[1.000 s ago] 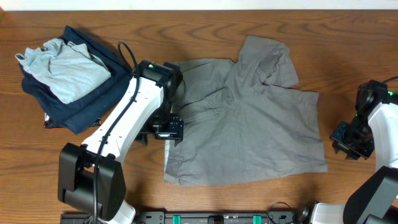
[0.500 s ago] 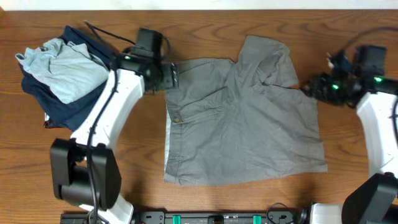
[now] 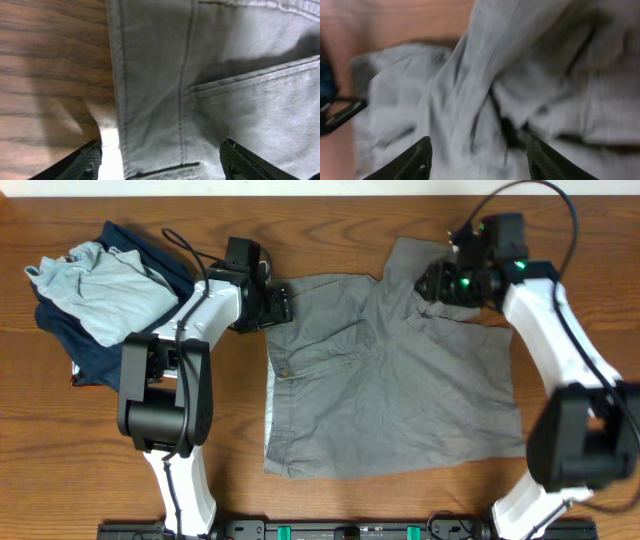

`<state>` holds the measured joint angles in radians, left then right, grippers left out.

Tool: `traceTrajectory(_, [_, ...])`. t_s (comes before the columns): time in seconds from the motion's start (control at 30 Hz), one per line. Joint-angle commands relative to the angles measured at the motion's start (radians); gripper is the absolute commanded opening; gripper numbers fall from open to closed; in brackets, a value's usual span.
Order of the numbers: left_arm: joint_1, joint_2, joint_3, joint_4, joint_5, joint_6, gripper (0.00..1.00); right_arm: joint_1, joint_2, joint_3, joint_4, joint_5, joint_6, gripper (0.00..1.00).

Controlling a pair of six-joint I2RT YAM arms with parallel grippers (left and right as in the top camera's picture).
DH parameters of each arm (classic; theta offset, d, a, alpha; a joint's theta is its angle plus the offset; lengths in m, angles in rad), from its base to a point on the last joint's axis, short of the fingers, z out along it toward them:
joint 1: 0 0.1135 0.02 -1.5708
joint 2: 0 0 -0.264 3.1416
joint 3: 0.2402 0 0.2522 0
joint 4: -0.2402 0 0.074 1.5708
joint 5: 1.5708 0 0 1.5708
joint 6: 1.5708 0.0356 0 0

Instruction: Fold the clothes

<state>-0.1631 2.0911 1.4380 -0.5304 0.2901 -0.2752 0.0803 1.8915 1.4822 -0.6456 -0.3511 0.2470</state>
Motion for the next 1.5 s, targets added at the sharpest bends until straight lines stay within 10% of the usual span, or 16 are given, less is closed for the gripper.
traceTrajectory(0.0, [0.0, 0.064, 0.0, -0.009, 0.016, 0.013, 0.77, 0.027, 0.083, 0.09, 0.02, 0.056, 0.056, 0.57])
traceTrajectory(0.3, [0.0, 0.081, -0.015, -0.007, 0.016, 0.013, 0.76, 0.062, 0.241, 0.133, 0.127, 0.041, 0.123, 0.31])
traceTrajectory(0.4, [0.0, 0.081, -0.015, -0.01, 0.016, 0.012, 0.64, 0.064, 0.265, 0.132, 0.129, 0.041, 0.123, 0.24])
traceTrajectory(0.47, [0.0, 0.081, -0.018, -0.009, 0.016, 0.012, 0.5, 0.064, 0.269, 0.132, 0.121, 0.041, 0.122, 0.01])
traceTrajectory(0.6, [0.0, 0.081, -0.024, -0.009, 0.011, 0.012, 0.48, 0.055, 0.261, 0.134, 0.103, 0.046, 0.116, 0.01])
traceTrajectory(0.73, [0.0, 0.081, -0.024, -0.008, -0.027, 0.012, 0.07, 0.02, 0.217, 0.141, 0.057, 0.076, 0.115, 0.01])
traceTrajectory(1.27, [0.0, 0.081, -0.026, -0.006, -0.082, -0.005, 0.06, -0.121, 0.008, 0.138, -0.483, 0.63, 0.164, 0.03])
traceTrajectory(1.47, [0.0, 0.081, -0.026, -0.011, -0.082, -0.006, 0.06, -0.153, 0.024, 0.069, -0.709, 0.633, 0.152, 0.38])
